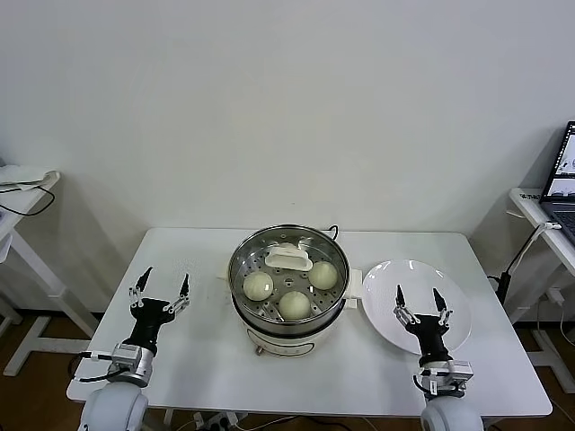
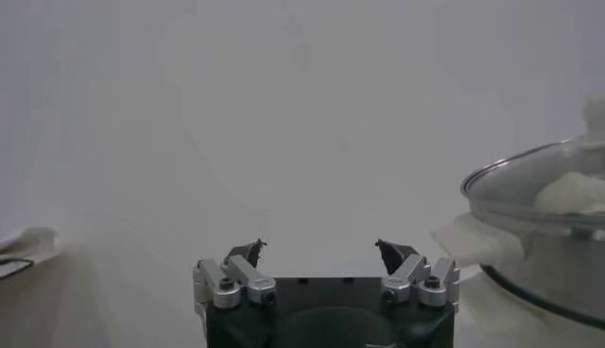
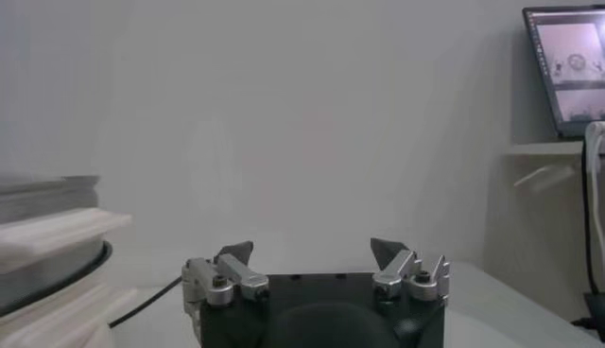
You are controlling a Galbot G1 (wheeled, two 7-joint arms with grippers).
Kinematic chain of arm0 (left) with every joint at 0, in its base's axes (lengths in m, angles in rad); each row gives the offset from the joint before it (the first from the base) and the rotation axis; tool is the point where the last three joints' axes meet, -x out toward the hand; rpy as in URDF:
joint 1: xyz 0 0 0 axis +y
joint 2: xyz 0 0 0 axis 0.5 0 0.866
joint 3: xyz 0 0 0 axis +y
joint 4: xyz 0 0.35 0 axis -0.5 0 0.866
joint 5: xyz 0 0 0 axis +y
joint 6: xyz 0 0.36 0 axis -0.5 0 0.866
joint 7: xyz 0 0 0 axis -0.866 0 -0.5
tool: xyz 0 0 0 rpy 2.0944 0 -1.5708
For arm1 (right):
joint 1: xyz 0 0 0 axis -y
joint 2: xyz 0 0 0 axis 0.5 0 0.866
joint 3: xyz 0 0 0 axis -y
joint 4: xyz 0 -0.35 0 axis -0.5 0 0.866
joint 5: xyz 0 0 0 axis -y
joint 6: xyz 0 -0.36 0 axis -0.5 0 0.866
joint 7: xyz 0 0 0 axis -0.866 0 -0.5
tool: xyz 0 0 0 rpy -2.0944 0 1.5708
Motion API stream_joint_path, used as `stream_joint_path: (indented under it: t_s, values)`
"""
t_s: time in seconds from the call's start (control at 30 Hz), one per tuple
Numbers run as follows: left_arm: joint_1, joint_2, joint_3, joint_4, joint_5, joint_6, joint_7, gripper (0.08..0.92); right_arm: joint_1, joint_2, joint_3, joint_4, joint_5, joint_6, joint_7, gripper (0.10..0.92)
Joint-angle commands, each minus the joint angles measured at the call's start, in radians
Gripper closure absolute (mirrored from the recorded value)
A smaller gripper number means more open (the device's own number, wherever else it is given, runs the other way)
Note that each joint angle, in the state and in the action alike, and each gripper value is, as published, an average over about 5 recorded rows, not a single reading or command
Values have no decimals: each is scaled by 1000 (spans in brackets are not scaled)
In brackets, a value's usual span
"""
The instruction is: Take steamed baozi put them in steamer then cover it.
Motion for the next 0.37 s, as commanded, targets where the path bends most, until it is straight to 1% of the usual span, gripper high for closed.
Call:
stream_joint_path:
  t_s: [0.03, 0.37]
  values:
    - [6, 1, -13, 19, -27, -19, 2, 177, -17, -1, 4, 9, -5, 2, -3, 203]
    - [13, 3, -17, 12, -27, -15, 0, 177, -17, -2, 3, 13, -6, 2, -2, 203]
